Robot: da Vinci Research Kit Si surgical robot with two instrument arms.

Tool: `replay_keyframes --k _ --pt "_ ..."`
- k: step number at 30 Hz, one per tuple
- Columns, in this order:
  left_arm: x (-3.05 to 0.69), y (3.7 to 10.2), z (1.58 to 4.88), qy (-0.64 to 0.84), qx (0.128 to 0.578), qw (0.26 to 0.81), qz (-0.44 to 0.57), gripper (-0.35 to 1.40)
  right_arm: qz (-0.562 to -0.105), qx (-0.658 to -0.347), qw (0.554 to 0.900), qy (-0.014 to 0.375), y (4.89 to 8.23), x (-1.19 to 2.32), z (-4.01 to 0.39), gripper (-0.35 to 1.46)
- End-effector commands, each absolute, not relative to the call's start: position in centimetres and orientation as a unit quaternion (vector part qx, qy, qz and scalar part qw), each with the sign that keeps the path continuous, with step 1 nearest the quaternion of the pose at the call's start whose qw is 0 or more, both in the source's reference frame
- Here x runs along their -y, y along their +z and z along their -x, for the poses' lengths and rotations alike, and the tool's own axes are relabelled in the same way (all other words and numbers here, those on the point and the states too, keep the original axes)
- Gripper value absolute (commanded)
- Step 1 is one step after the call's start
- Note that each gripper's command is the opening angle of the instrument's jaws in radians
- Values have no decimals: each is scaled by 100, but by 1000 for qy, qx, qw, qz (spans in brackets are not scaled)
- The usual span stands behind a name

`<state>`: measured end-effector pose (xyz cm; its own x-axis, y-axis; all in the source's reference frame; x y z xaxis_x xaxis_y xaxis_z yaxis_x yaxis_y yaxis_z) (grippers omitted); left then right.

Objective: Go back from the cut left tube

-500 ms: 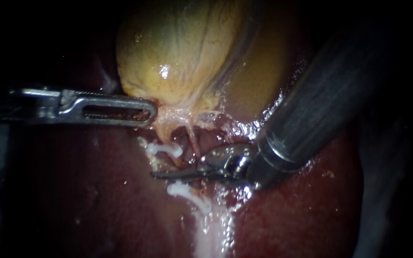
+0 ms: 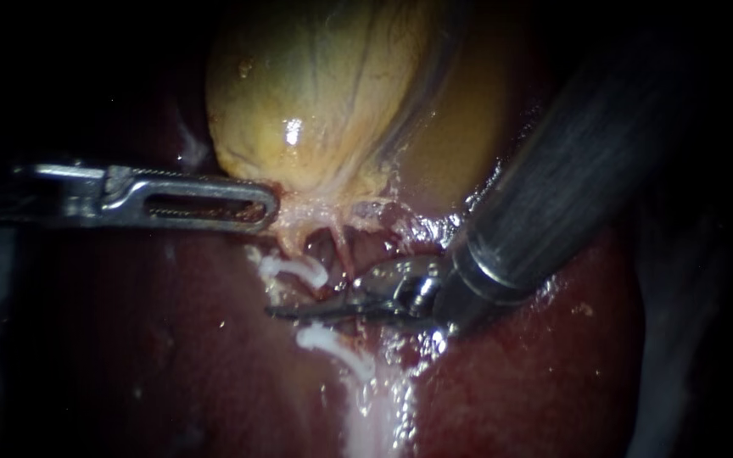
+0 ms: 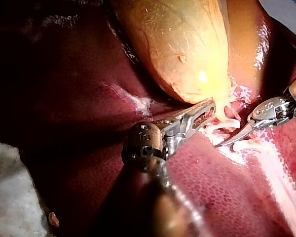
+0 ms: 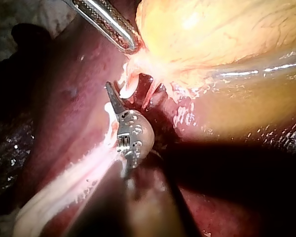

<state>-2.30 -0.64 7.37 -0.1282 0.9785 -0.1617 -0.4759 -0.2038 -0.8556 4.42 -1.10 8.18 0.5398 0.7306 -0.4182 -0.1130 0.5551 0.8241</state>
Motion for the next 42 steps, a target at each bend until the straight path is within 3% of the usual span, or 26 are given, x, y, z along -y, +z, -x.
replay_keyframes --k 1,3,4,6,20,24,35,42 --pt "64 737 229 675 329 538 382 -35 -388 -403 783 272 818 111 -442 7" --pt "64 737 229 676 329 538 382 -35 -375 -424 780 267 817 111 -443 88" --pt "64 737 228 676 329 538 382 -35 -374 -430 777 269 816 111 -445 108" --pt "64 737 228 676 329 538 382 -35 -370 -441 771 273 815 111 -448 130" --pt "62 736 223 676 331 537 382 -35 -378 -445 766 268 796 112 -420 136" --pt "62 737 222 676 331 537 382 -35 -371 -454 772 247 786 106 -405 135" --pt "61 737 221 674 333 538 381 -35 -291 -482 805 188 755 76 -341 143" --pt "61 737 221 673 333 538 382 -35 -256 -483 819 174 740 59 -303 143"
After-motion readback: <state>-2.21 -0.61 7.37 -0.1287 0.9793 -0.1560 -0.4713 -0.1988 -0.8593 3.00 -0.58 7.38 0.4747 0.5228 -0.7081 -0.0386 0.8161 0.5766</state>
